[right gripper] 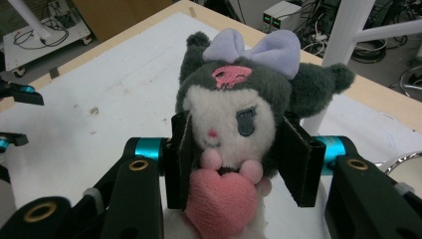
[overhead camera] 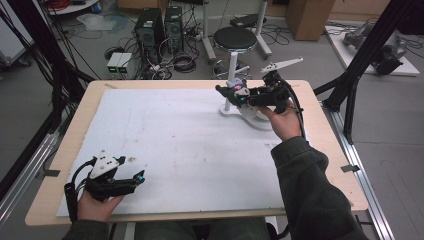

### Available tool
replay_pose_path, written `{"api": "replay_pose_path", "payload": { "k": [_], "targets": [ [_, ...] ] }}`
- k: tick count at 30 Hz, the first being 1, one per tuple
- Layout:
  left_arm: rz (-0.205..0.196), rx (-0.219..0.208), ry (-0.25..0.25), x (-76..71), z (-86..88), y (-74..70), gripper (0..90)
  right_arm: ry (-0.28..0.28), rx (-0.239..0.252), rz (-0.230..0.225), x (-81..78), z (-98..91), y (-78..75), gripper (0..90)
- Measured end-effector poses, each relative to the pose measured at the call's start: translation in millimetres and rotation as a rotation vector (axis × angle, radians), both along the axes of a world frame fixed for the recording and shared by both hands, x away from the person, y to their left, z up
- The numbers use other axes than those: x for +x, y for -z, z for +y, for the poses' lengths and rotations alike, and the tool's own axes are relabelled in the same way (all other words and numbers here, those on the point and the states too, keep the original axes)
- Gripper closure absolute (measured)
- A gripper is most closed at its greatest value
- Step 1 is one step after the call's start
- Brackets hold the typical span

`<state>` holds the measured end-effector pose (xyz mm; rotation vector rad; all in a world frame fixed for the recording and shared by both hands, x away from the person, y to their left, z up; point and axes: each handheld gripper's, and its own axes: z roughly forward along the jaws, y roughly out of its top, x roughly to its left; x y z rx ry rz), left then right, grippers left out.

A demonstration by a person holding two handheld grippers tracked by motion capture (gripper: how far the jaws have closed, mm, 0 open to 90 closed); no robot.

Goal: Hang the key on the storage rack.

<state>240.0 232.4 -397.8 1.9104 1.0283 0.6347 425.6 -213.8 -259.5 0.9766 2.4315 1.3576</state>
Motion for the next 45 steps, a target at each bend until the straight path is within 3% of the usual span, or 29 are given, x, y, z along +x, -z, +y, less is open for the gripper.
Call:
{"api": "replay_pose_path", "payload": {
  "k": [21,31,45],
  "targets": [
    [-0.002,-0.004,-0.002,0.5,1.1,-0.3,22.0,0.057,-0.022,-0.021,26.9,6.3,-3.1,53.1],
    [-0.002,-0.006,-0.002,0.6,0.9,-0.1,22.0,0.087,-0.020,-0.010,35.7,6.7,2.7,52.9],
    [-0.005,-0.005,0.000,0.7,1.7,-0.4,22.1,0.124,-0.054,0.012,42.9,5.1,11.2,52.4]
  ]
}}
